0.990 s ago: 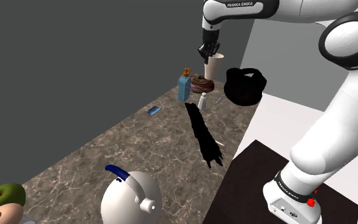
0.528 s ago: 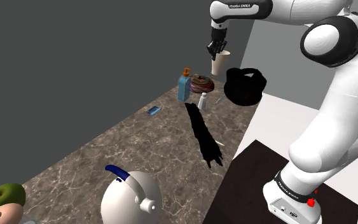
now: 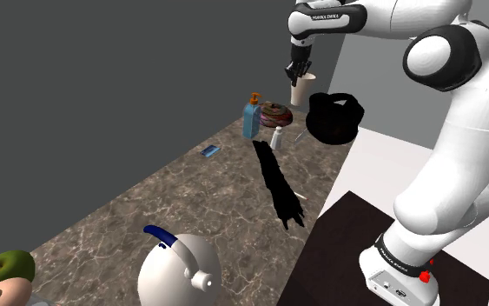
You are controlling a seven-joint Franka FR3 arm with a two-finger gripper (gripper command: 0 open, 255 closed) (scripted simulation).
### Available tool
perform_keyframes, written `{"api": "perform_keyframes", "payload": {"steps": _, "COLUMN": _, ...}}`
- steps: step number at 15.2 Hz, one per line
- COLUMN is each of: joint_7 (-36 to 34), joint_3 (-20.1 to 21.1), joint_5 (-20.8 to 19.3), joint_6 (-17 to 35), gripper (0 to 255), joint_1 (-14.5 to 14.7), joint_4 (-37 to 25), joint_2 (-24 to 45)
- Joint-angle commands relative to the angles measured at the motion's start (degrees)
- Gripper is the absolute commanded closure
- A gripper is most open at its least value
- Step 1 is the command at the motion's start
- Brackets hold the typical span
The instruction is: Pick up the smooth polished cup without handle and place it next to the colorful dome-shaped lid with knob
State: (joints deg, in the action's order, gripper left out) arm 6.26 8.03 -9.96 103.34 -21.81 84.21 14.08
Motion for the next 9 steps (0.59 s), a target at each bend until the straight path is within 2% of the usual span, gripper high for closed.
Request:
{"api": "perform_keyframes", "payload": {"steps": 1, "joint_7": -0.23, "joint_3": -0.01, "joint_5": -0.05, "joint_6": 1.58, "gripper": 255, "joint_1": -0.04, "joint_4": 1.61, "joint_2": -0.07}}
{"api": "perform_keyframes", "payload": {"steps": 9, "joint_7": -1.07, "joint_3": -0.11, "joint_5": -0.36, "joint_6": 7.62, "gripper": 255, "joint_1": -0.22, "joint_4": 7.6, "joint_2": 0.04}}
